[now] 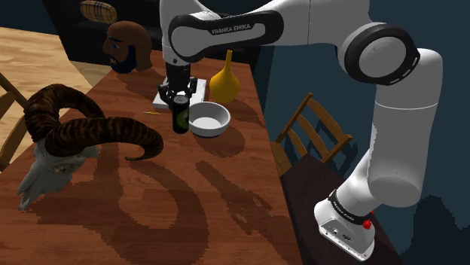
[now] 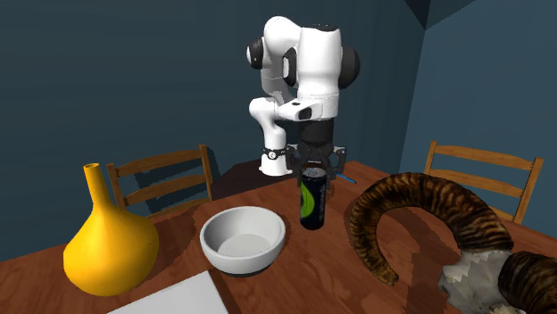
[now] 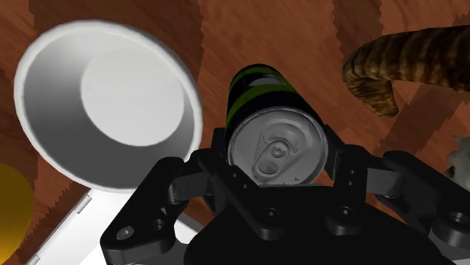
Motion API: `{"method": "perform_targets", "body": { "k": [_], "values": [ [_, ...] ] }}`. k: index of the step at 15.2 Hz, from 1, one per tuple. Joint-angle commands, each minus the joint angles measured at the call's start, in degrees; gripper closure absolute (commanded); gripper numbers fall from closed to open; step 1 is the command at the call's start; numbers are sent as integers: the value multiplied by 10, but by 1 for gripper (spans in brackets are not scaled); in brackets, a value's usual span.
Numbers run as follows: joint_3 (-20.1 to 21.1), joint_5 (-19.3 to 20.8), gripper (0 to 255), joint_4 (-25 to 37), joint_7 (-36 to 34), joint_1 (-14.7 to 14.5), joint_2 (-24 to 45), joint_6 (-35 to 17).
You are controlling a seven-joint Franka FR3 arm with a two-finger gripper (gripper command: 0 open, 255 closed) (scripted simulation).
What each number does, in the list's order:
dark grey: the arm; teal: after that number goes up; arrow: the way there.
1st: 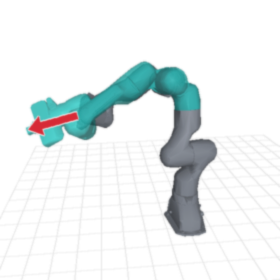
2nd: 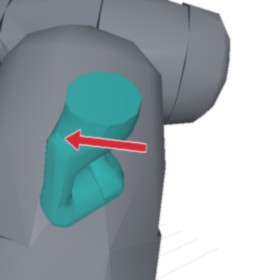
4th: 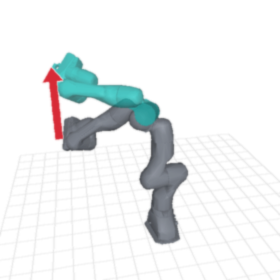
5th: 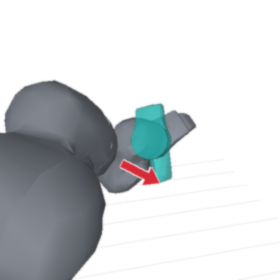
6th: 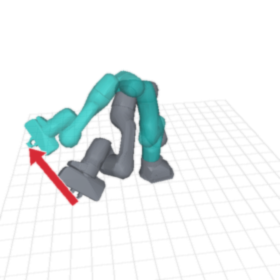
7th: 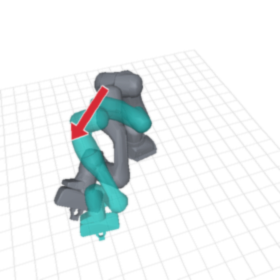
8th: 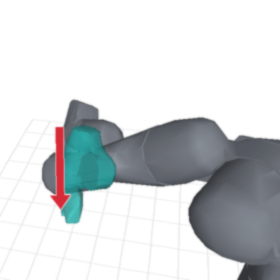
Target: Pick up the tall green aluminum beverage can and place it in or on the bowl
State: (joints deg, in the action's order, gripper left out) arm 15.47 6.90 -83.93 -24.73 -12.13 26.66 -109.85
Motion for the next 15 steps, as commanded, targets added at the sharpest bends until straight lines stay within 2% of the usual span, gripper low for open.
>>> {"method": "perform_targets", "body": {
  "k": [1, 10, 15],
  "values": [
    [1, -1, 255, 10, 0, 0, -4, 14],
    [3, -4, 255, 64, 3, -3, -10, 73],
    [-11, -14, 255, 64, 61, 41, -28, 89]
  ]
}}
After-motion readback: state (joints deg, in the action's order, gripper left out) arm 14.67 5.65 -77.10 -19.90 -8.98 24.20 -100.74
